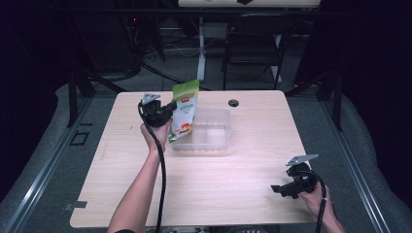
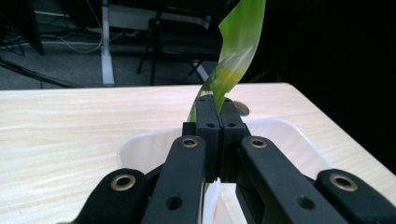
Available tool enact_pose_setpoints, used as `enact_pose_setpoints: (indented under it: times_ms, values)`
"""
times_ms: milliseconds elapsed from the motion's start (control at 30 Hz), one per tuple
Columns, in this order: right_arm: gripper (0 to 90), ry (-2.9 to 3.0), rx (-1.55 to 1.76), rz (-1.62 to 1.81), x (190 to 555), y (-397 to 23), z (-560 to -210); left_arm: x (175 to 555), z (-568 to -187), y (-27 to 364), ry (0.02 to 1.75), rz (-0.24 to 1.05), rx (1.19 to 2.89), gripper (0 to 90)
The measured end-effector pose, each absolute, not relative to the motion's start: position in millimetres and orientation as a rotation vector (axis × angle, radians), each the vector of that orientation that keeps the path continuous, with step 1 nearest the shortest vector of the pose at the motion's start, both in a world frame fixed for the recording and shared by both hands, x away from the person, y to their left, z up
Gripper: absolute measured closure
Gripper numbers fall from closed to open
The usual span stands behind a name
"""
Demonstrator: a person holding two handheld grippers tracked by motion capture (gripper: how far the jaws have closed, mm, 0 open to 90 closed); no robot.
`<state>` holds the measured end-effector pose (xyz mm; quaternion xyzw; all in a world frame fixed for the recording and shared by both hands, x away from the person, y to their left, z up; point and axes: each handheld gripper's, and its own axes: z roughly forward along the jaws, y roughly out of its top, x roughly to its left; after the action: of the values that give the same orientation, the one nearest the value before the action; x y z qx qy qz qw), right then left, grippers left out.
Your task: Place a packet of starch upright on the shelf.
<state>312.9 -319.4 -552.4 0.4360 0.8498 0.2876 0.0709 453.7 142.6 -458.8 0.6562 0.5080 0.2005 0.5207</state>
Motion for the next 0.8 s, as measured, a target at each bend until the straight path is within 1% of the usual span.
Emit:
enact_pose_setpoints:
  times_ms: [167, 200, 233, 300, 333, 367, 400, 467, 500, 533, 633, 667, 733, 767, 800]
  values:
    - [5.5, 2.554, 1.305, 0.867, 312.6, -318.6, -552.5, 451.9, -461.0, 145.5, 1.231, 0.477, 1.582, 89.9]
    - [5.5, 2.551, 1.305, 0.856, 312.8, -318.8, -552.7, 451.8, -460.1, 146.4, 1.233, 0.467, 1.607, 89.2]
    - [5.5, 2.551, 1.305, 0.856, 312.8, -318.8, -552.7, 451.8, -460.1, 146.4, 1.233, 0.467, 1.607, 85.2]
    - [5.5, 2.551, 1.306, 0.857, 312.8, -318.9, -552.6, 454.1, -457.3, 147.1, 1.227, 0.454, 1.64, 71.7]
    - [5.6, 2.554, 1.305, 0.867, 312.7, -318.5, -552.6, 459.8, -452.0, 146.6, 1.226, 0.445, 1.709, 65.3]
    - [5.6, 2.554, 1.305, 0.867, 312.7, -318.5, -552.6, 459.8, -452.0, 146.6, 1.226, 0.445, 1.709, 59.9]
    - [5.5, 2.554, 1.308, 0.864, 312.3, -317.9, -552.2, 466.0, -448.1, 144.6, 1.228, 0.447, 1.759, 54.3]
    - [5.5, 2.558, 1.304, 0.861, 312.5, -317.6, -552.3, 469.2, -445.9, 143.9, 1.229, 0.454, 1.775, 47.9]
    - [5.5, 2.558, 1.304, 0.861, 312.5, -317.6, -552.3, 473.0, -443.7, 143.2, 1.23, 0.457, 1.795, 47.9]
    - [5.5, 2.564, 1.306, 0.862, 312.8, -317.7, -552.6, 480.2, -439.9, 141.6, 1.225, 0.45, 1.836, 45.8]
    - [5.5, 2.565, 1.307, 0.858, 313.1, -317.9, -552.8, 485.8, -437.3, 137.8, 1.216, 0.447, 1.88, 50.2]
    - [5.5, 2.562, 1.309, 0.855, 313.1, -317.9, -553.6, 489.4, -436.4, 132.6, 1.207, 0.447, 1.916, 55.9]
    - [5.5, 2.564, 1.307, 0.852, 313.2, -317.7, -553.9, 490.1, -436.8, 130.9, 1.204, 0.45, 1.932, 67.6]
    - [5.6, 2.565, 1.305, 0.85, 313.2, -317.7, -553.9, 490.6, -437.9, 128.6, 1.202, 0.455, 1.948, 76.0]
    - [5.6, 2.564, 1.303, 0.847, 313.3, -317.6, -553.7, 491.5, -441.1, 125.1, 1.203, 0.465, 1.96, 82.3]
